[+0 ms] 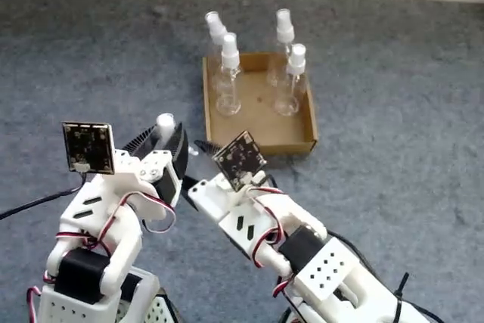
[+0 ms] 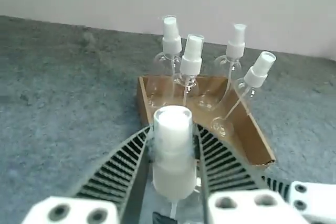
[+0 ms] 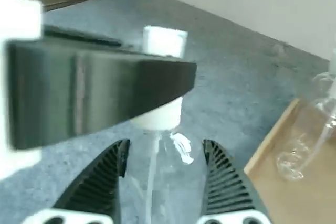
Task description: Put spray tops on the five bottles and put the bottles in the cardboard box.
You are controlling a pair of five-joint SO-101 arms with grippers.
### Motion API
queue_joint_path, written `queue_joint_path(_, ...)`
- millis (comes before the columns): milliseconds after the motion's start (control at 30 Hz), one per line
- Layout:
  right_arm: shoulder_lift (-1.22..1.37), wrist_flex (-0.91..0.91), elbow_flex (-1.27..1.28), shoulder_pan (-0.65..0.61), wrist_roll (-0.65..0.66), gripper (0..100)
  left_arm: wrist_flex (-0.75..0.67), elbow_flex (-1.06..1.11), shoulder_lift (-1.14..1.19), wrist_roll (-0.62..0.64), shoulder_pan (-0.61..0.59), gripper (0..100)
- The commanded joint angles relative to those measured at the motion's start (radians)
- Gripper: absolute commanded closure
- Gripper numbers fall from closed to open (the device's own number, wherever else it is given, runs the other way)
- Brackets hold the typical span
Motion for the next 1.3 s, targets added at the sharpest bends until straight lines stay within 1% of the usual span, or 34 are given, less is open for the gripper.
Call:
queue_joint_path(0,-0.024,-0.048,-0.021,0.059,-0.015,99.5,-0.008,0.007,0.002,-0.017,0.022,100)
queue_joint_path(167,-0.027,-0.045,-0.024,0.067,-0.015,99.5,-0.014,0.081,0.002,-0.052,0.022,100)
queue_joint_path(300,-0.027,-0.042,-0.028,0.071,-0.015,99.5,-0.009,0.079,0.001,-0.052,0.022,100)
queue_joint_path(433,-0.024,-0.042,-0.028,0.136,-0.015,99.5,-0.008,0.079,0.001,-0.066,0.021,100)
queue_joint_path(533,-0.022,-0.041,-0.025,0.150,-0.015,99.5,-0.012,0.079,0.001,-0.094,0.021,99)
queue_joint_path(600,-0.022,-0.041,-0.021,0.148,-0.015,99.5,-0.012,0.079,0.001,-0.095,0.021,96)
queue_joint_path(700,-0.022,-0.041,-0.021,0.148,-0.015,99.5,-0.009,0.079,0.001,-0.095,0.021,88)
queue_joint_path(767,-0.024,-0.041,-0.021,0.148,-0.015,99.5,-0.008,0.077,0.001,-0.095,0.021,84)
queue_joint_path(900,-0.022,-0.041,-0.021,0.156,-0.015,99.5,-0.008,0.076,-0.001,-0.095,0.013,84)
queue_joint_path(1033,-0.021,-0.039,-0.024,0.208,-0.015,99.5,-0.008,0.076,-0.001,-0.095,0.013,84)
queue_joint_path(1133,-0.021,-0.005,-0.035,0.291,-0.015,99.5,-0.008,0.076,-0.001,-0.097,0.005,84)
queue_joint_path(1267,-0.012,0.085,-0.154,0.358,-0.014,99.5,-0.014,0.077,-0.001,-0.107,-0.061,84)
